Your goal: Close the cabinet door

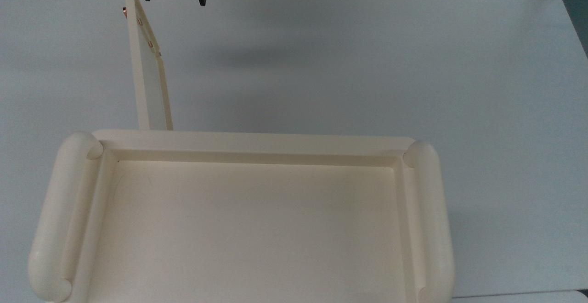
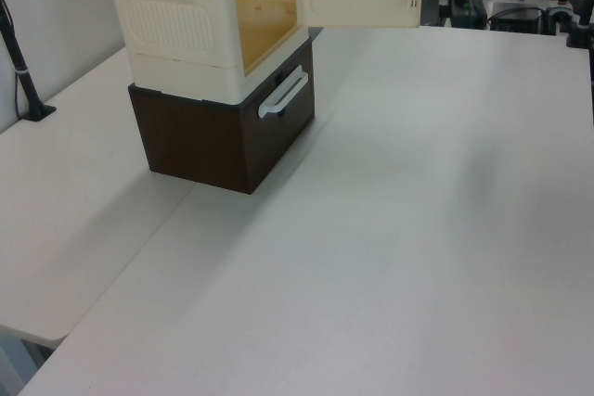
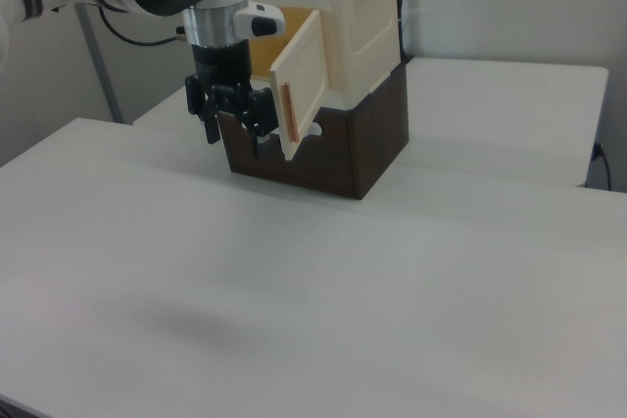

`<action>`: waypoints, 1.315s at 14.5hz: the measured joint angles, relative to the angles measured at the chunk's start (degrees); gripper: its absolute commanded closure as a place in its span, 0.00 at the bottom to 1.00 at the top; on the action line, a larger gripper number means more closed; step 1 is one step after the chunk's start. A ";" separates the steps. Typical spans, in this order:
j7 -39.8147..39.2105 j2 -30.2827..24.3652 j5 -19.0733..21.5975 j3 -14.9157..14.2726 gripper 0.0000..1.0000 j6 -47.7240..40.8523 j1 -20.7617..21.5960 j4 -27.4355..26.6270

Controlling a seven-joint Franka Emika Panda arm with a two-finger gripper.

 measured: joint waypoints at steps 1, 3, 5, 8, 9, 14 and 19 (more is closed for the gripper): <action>0.00 0.05 0.00 0.00 0.24 -0.11 0.00 0.00; -0.07 0.12 0.00 0.00 0.61 -0.54 0.00 -0.01; -1.78 0.12 0.00 0.00 0.78 -0.99 0.00 -0.01; -9.86 0.11 0.00 -0.80 0.98 -3.42 -0.01 0.02; -13.71 0.12 0.00 -1.36 1.00 -3.54 -0.01 0.01; -44.64 0.55 -0.04 -6.20 0.99 7.76 -0.24 0.52; -58.45 2.29 -0.05 -7.67 0.99 22.40 -0.29 0.60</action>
